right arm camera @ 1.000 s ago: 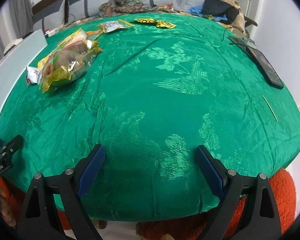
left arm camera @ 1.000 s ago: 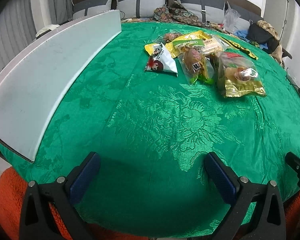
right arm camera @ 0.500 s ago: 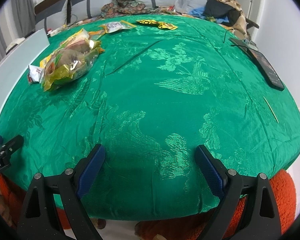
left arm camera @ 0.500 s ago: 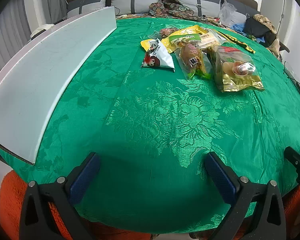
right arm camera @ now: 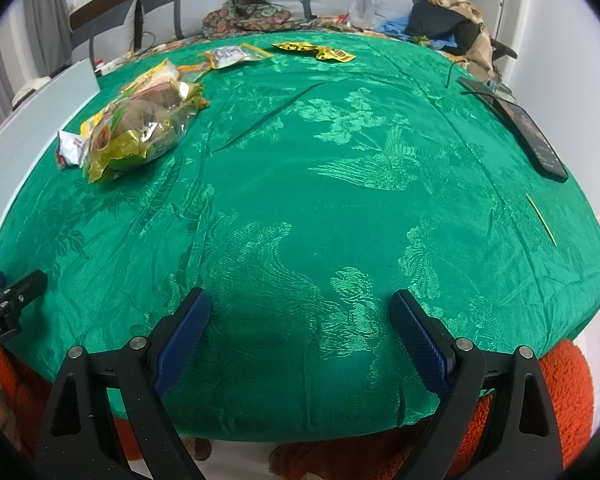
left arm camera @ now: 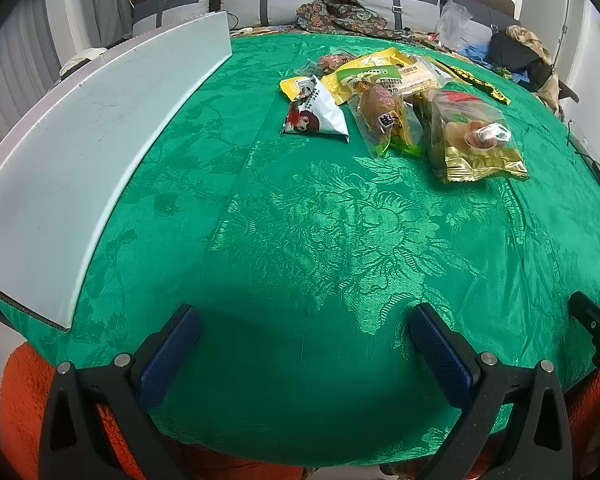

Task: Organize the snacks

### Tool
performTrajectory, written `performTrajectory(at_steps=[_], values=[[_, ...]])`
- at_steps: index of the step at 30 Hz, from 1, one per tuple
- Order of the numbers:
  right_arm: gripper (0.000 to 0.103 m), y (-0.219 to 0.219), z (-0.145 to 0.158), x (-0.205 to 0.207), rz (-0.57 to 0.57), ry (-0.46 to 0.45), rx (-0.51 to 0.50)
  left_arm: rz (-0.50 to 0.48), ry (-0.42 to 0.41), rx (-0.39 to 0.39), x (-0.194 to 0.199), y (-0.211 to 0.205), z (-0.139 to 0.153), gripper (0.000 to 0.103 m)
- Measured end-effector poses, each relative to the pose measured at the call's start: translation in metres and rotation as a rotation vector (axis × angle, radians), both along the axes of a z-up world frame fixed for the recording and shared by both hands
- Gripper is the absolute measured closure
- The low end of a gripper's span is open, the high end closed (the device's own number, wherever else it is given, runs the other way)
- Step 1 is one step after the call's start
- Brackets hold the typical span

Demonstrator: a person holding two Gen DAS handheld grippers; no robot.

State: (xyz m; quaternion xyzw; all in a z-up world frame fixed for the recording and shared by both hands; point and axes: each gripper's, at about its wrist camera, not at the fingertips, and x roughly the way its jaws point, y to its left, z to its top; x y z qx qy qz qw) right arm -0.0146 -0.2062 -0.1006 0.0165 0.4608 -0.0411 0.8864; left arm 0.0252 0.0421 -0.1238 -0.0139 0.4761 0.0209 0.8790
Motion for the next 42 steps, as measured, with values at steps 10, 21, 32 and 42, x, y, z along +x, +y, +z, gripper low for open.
performTrajectory(at_steps=[10,21,32,42], values=[[0.009,0.0,0.0,-0.001,-0.002,-0.009,-0.002,-0.011,-0.005,-0.001,0.001,0.0,-0.001,0.0],[0.009,0.0,0.0,-0.001,-0.003,-0.001,0.0,-0.035,-0.007,-0.012,-0.001,0.003,0.0,0.0],[0.011,0.088,0.069,0.096,0.273,-0.051,0.066,-0.045,-0.034,-0.006,-0.007,0.003,0.0,0.0],[0.027,0.11,0.016,0.167,0.212,0.126,-0.017,-0.056,0.008,-0.08,-0.007,0.022,0.007,0.0]])
